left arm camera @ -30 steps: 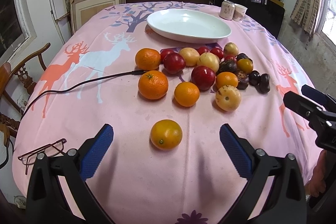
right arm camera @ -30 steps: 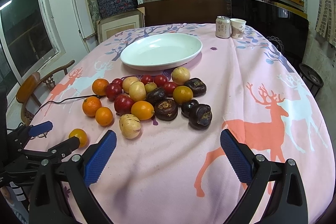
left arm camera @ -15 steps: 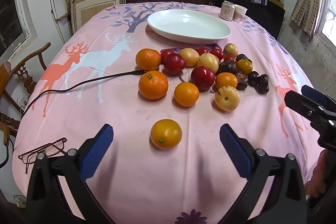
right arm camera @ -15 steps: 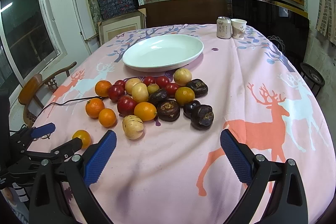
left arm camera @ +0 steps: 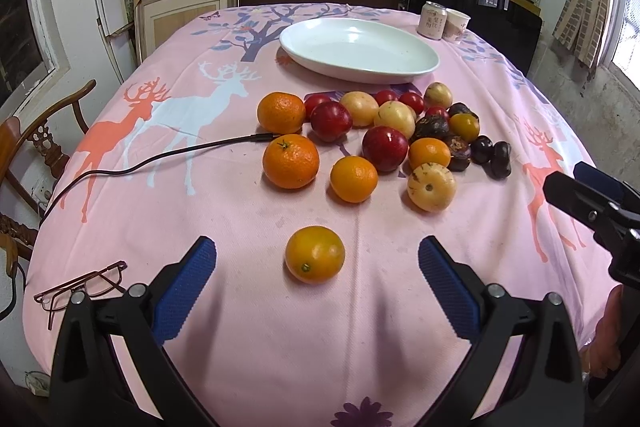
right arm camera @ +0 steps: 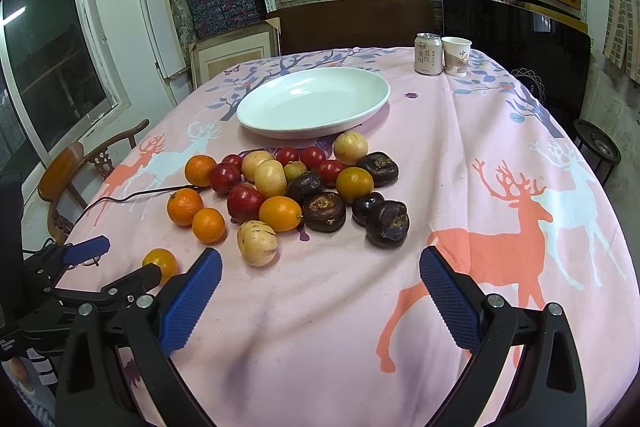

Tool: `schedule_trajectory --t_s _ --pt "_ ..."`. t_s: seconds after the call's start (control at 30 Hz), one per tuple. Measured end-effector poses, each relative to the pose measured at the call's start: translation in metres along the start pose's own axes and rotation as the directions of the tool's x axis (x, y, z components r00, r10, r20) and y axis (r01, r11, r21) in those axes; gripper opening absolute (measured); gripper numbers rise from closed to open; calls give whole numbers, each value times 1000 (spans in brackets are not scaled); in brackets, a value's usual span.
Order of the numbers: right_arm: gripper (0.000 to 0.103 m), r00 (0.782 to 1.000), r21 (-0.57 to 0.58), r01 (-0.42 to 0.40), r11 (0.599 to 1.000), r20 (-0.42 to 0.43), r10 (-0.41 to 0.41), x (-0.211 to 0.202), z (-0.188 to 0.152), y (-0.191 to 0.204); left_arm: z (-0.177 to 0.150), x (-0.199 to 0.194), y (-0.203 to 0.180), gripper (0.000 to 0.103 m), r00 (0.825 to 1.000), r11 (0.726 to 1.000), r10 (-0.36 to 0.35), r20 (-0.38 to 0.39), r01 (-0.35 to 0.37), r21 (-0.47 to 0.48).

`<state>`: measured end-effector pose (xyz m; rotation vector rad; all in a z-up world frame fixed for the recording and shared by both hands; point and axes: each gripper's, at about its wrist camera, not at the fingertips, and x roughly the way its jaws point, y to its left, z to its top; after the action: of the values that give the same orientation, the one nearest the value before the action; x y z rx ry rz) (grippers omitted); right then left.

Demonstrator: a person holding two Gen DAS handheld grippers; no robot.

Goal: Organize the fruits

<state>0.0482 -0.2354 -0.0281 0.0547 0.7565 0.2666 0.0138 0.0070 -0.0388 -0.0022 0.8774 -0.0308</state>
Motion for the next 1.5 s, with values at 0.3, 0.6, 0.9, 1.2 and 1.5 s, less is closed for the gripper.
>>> schedule_trajectory --t_s 0.3,0.6,0.9,1.2,1.5 --pt "100 1000 2 -4 1000 0 4 -1 0 1 -2 -3 -2 99 1000 1000 -2 0 2 4" --pt "100 1000 2 -4 1000 -1 4 -1 0 1 -3 -3 -3 99 1000 1000 0 0 0 4" --pt "100 1000 2 -6 1000 0 6 -2 0 1 -3 -3 -4 99 1000 1000 0 0 0 7" --pt "100 1000 3 -8 1000 0 8 -2 1 3 -3 -4 -5 99 1000 1000 -3 -1 3 6" --pt "100 1000 12 0 1000 -15 1 14 -3 -1 -13 21 4 99 991 994 -112 -71 112 -12"
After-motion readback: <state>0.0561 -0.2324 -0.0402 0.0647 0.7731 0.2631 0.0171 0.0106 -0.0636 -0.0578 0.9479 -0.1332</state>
